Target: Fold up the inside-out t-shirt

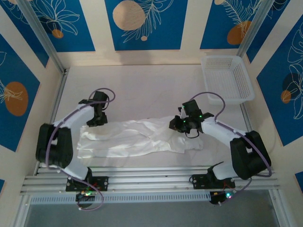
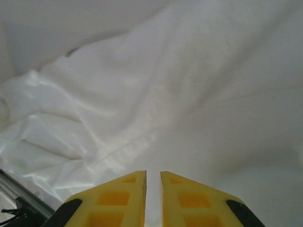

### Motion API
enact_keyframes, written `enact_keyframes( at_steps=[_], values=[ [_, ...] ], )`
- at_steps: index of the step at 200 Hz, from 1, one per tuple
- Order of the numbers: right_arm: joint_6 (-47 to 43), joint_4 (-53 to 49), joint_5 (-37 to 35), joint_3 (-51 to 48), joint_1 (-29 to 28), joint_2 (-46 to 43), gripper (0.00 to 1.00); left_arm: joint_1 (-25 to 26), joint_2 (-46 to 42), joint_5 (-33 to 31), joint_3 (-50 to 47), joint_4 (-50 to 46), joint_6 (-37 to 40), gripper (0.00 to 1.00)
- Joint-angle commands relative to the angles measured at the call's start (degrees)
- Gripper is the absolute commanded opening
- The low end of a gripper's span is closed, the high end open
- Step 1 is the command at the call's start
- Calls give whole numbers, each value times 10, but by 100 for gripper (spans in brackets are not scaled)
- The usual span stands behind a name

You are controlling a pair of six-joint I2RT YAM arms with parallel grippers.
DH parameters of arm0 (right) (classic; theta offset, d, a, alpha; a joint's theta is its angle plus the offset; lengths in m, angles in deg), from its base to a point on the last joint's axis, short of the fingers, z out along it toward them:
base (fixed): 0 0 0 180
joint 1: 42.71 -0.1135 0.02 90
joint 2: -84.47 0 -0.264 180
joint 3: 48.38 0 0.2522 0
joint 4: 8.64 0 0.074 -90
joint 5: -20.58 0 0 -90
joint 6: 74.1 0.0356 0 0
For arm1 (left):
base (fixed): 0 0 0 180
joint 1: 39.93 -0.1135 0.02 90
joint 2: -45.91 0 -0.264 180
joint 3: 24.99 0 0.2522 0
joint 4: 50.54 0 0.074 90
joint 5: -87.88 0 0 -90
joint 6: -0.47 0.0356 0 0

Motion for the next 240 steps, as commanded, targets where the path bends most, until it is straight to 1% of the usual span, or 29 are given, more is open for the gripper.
enact_keyframes(
  at_steps=[1, 11, 22, 37, 51, 62, 74, 81, 89, 103, 120, 129, 137, 147, 159, 167, 187, 215, 240],
  values=[
    [24, -34, -45, 15, 9, 24, 14, -12, 47, -54, 3, -41, 3, 22],
    [28, -42, -61, 15, 14, 31, 13, -19, 66, -62, 4, -21, -5, 23],
    [30, -45, -80, 9, 17, 35, 10, -29, 85, -86, 11, 1, -19, 22],
    [31, -66, -105, 7, 22, 43, 4, -50, 110, -94, 43, 3, -29, 20],
    [36, -96, -129, 8, 28, 55, 3, -63, 120, -102, 71, 15, -22, 20],
    [37, -121, -144, 12, 33, 63, 3, -75, 130, -93, 95, 17, -20, 21],
    [40, -140, -162, 15, 37, 67, 2, -96, 147, -74, 116, 25, -22, 21],
    [35, -140, -157, 11, 42, 67, 1, -111, 161, -60, 122, 38, -24, 21],
    [39, -138, -154, 7, 44, 64, 0, -132, 180, -22, 136, 47, -26, 20],
    [39, -132, -151, 1, 45, 57, 0, -164, 198, 58, 149, 91, -15, 20],
    [31, -134, -134, 3, 48, 54, 0, -177, 196, 97, 180, 98, 0, 20],
    [18, -133, -107, 6, 48, 48, 0, -177, 177, 115, 193, 92, 8, 21],
    [9, -132, -83, 10, 47, 39, 0, -174, 148, 143, 192, 93, 7, 23],
    [14, -132, -72, 13, 46, 22, 2, -169, 101, 178, 179, 90, 0, 25],
    [31, -128, -73, 10, 48, -10, 5, -157, 33, 192, 154, 72, -14, 25],
    [43, -118, -79, 3, 50, -34, 7, -144, -15, 188, 130, 58, -27, 20],
    [65, -81, -91, -22, 59, -81, 7, -101, -113, 184, 65, 21, -51, 0],
    [54, -77, -97, -18, 68, -81, 5, -15, -197, 157, -9, -28, -80, 0],
    [32, -79, -84, -2, 72, -51, 5, 40, -232, 163, -86, -12, -126, 0]
  ],
)
